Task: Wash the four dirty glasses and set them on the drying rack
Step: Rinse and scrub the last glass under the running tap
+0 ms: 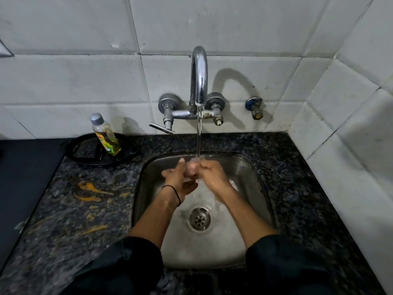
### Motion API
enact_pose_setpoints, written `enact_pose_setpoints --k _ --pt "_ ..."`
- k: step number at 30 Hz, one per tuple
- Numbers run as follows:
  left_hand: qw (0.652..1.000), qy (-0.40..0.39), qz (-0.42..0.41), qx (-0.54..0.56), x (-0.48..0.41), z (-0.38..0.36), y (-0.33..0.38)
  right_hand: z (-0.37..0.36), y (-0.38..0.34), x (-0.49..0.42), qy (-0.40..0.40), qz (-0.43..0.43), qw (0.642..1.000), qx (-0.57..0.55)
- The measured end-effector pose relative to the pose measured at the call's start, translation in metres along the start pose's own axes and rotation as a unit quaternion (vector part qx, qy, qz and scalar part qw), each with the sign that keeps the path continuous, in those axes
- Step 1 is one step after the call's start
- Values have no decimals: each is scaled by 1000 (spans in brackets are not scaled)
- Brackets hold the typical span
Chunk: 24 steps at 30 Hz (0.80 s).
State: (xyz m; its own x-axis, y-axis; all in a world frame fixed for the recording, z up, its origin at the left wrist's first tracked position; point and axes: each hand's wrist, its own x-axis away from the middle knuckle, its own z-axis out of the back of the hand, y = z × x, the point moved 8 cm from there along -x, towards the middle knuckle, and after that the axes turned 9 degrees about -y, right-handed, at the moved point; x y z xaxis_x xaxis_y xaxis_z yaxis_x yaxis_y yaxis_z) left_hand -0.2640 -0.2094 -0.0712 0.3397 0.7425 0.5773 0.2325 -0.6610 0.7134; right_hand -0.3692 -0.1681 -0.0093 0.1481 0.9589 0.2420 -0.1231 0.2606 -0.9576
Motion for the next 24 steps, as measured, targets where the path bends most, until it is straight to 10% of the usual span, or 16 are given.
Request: enact_pose_setpoints --k 5,10,15,20,24 --pt "973 -81 136 169 -8 -16 -19 -19 -18 2 -110 34 878 464" --pt "975 -125 104 154 4 -30 -12 -20 -19 -1 -107 -26 950 291" --pt "977 -131 154 73 -4 -20 -13 -12 -37 5 -121 53 819 559" --pt "969 -191 42 149 0 -32 -2 -11 -36 -8 -50 -35 964 258" --pt "957 -180 143 175 5 -27 -16 -17 -43 1 -72 53 854 513"
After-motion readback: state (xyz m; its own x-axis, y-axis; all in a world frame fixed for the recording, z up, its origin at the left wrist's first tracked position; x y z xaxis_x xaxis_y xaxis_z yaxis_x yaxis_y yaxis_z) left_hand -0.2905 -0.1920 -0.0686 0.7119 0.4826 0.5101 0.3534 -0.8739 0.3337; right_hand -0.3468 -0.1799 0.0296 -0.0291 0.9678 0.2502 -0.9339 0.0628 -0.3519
